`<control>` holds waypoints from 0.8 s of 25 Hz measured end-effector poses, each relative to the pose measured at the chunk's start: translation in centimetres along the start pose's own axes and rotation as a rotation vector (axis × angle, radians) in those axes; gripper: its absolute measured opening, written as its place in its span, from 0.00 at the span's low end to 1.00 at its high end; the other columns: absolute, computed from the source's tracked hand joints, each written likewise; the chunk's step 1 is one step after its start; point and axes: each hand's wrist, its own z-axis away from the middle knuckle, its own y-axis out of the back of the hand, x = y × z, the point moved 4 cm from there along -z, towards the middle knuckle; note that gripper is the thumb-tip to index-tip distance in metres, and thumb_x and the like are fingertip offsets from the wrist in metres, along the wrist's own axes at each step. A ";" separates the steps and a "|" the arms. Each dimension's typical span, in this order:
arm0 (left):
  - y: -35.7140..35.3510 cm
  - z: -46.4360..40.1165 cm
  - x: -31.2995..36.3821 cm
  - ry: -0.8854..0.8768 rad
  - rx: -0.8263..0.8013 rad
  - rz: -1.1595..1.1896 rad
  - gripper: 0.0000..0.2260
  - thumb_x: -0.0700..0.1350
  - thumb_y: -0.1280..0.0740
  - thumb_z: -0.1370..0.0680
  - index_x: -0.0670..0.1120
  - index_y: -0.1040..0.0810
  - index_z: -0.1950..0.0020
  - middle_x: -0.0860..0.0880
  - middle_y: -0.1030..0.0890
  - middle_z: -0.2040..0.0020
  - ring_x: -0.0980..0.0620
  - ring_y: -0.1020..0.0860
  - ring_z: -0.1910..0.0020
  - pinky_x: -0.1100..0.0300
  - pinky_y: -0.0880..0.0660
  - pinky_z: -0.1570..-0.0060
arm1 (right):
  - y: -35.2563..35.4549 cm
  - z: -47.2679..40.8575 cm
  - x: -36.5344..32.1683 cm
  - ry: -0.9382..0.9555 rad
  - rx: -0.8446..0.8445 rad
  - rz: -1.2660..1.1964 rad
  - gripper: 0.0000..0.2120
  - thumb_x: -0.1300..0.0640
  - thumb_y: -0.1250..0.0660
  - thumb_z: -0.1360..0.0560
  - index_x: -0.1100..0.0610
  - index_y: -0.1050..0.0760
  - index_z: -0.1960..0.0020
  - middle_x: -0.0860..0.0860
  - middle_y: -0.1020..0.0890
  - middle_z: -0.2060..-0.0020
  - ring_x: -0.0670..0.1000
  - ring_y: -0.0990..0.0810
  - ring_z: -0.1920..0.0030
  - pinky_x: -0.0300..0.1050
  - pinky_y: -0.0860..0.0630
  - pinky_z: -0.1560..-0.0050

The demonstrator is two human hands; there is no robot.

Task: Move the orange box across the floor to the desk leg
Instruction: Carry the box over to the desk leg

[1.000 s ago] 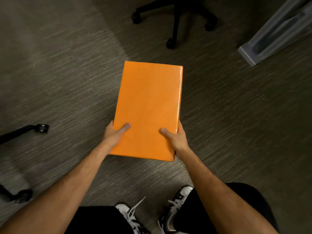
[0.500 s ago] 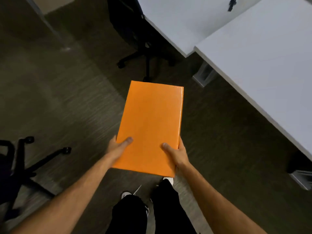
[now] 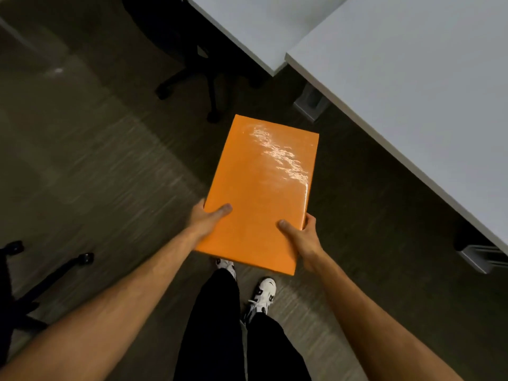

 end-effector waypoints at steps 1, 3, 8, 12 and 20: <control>-1.3 -2.5 0.4 -0.005 -0.031 -0.024 0.26 0.58 0.22 0.31 0.51 0.24 0.38 0.49 0.18 0.46 0.48 0.20 0.50 0.50 0.24 0.49 | 0.4 -2.2 0.3 0.005 0.041 -0.005 0.42 0.49 0.20 0.30 0.46 0.44 0.28 0.50 0.23 0.40 0.51 0.19 0.44 0.43 0.22 0.57; -3.5 -7.4 0.6 -0.040 -0.064 -0.064 0.24 0.58 0.22 0.31 0.52 0.25 0.40 0.50 0.19 0.46 0.48 0.20 0.49 0.53 0.23 0.52 | 0.8 -6.6 1.3 -0.007 0.110 -0.033 0.39 0.49 0.21 0.29 0.48 0.43 0.29 0.52 0.22 0.41 0.52 0.18 0.46 0.44 0.21 0.58; -10.0 -20.6 0.8 -0.120 -0.119 -0.234 0.25 0.67 0.24 0.37 0.58 0.25 0.47 0.54 0.19 0.49 0.49 0.20 0.49 0.50 0.23 0.47 | 2.3 -18.8 5.6 -0.020 0.326 -0.099 0.32 0.50 0.23 0.28 0.50 0.36 0.32 0.57 0.21 0.40 0.59 0.18 0.45 0.61 0.19 0.44; -17.0 -31.7 0.9 -0.184 -0.094 -0.325 0.33 0.70 0.26 0.38 0.57 0.25 0.38 0.52 0.18 0.44 0.48 0.20 0.47 0.53 0.24 0.47 | 5.5 -30.4 8.1 0.005 0.470 -0.144 0.37 0.48 0.22 0.29 0.49 0.34 0.24 0.56 0.23 0.32 0.58 0.20 0.40 0.57 0.22 0.41; -31.2 -50.4 -1.0 -0.369 -0.208 -0.288 0.31 0.67 0.26 0.32 0.56 0.26 0.33 0.53 0.21 0.43 0.51 0.21 0.47 0.59 0.26 0.50 | 12.5 -50.9 12.1 0.234 0.541 -0.293 0.31 0.63 0.26 0.25 0.56 0.31 0.25 0.55 0.22 0.35 0.56 0.21 0.46 0.38 0.22 0.51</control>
